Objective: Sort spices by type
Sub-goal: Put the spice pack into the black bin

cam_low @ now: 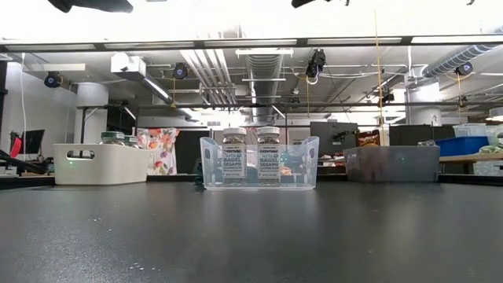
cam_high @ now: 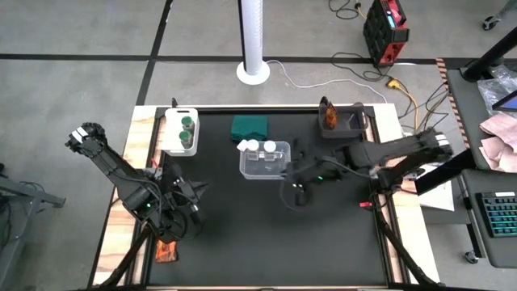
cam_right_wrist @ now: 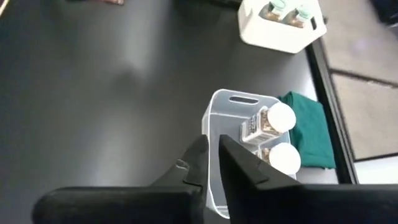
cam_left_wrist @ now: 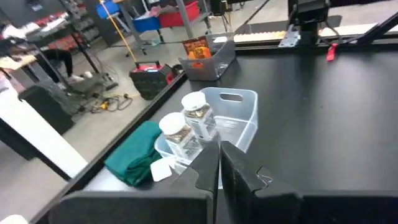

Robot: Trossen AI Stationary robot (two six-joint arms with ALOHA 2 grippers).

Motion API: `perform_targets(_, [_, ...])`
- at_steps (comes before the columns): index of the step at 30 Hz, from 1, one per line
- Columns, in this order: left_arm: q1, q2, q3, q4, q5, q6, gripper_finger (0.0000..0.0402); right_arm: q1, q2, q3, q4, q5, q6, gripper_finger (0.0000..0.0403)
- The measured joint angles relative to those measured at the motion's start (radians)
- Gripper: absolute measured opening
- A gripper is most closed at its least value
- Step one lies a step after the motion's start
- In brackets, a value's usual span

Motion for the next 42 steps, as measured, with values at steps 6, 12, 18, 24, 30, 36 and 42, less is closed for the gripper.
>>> perform_targets(6, [0.000, 0.000, 0.001, 0.121, 0.196, -0.009, 0.0000, 0.087, -0.121, -0.239, 0.165, 0.140, 0.077, 0.0011])
perform_targets(12, [0.000, 0.018, 0.017, 0.166, 0.664, -0.292, 0.0000, 0.123, -0.134, -0.359, 0.240, 0.189, 0.105, 0.0012])
perform_targets(18, [-0.004, 0.088, 0.013, 0.133, 0.937, -0.588, 0.0000, 0.121, -0.115, -0.389, 0.250, 0.192, 0.115, 0.0013])
perform_targets(24, [-0.013, 0.184, 0.012, -0.083, 1.136, -0.946, 0.0000, 0.122, -0.099, -0.391, 0.283, 0.192, 0.104, 0.0013])
perform_targets(30, [-0.032, 0.316, 0.011, -0.200, 1.285, -1.055, 0.0000, 0.121, -0.083, -0.392, 0.296, 0.192, 0.061, 0.0013])
perform_targets(36, [-0.034, 0.416, 0.018, -0.199, 1.395, -1.112, 0.0000, 0.121, -0.082, -0.392, 0.297, 0.191, 0.049, 0.0013])
perform_targets(42, [-0.041, 0.491, 0.027, -0.207, 1.505, -1.118, 0.0018, 0.121, -0.082, -0.392, 0.301, 0.191, 0.042, 0.0013])
